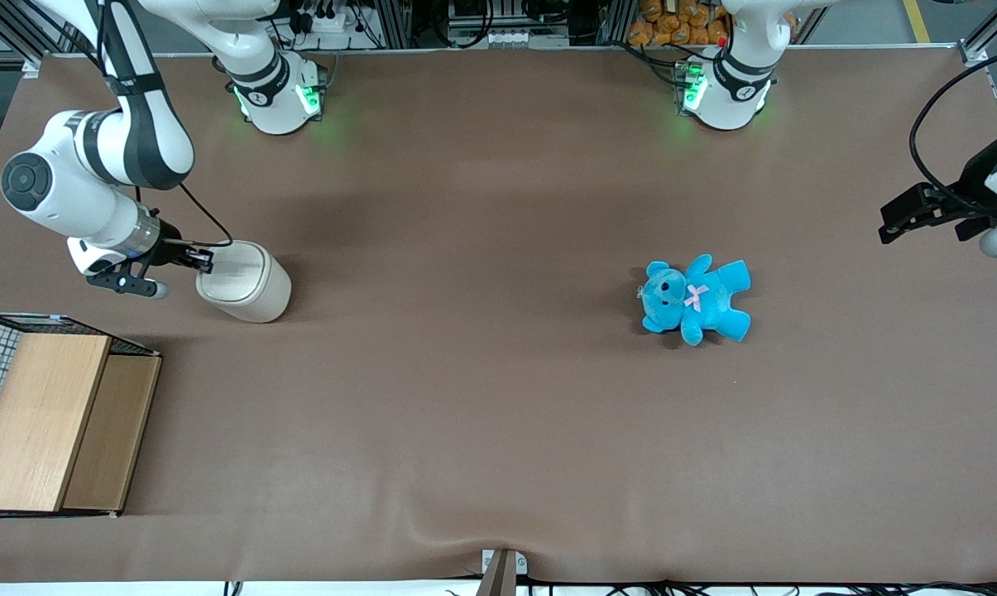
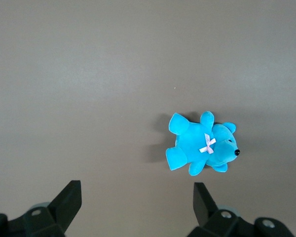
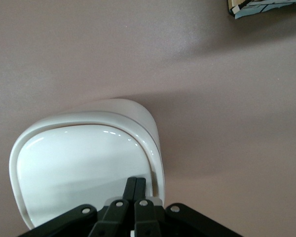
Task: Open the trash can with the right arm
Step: 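Lower the right gripper onto the lid's edge and catch it, then pull the lid edge up with the right gripper, tilting it open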
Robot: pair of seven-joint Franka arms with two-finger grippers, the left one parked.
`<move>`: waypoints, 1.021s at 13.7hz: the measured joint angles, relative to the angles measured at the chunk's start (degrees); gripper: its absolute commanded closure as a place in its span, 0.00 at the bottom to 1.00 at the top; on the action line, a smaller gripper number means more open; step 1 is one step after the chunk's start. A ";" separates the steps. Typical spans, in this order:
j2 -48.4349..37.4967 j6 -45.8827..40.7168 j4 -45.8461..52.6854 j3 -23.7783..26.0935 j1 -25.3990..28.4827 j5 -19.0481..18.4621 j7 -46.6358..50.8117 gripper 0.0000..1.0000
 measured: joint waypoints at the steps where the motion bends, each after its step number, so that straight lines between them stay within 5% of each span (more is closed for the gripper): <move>1: 0.00 -1.43 0.70 0.00 0.00 0.00 0.02 1.00; 11: 0.00 -19.30 13.22 2.22 1.11 0.27 7.22 1.00; 12: 0.00 -21.21 14.93 2.78 1.18 0.27 8.00 0.75; 13: -0.01 -23.03 16.67 3.12 1.27 0.28 8.28 0.37; 14: -0.01 -24.76 18.37 3.38 1.40 0.29 8.33 0.14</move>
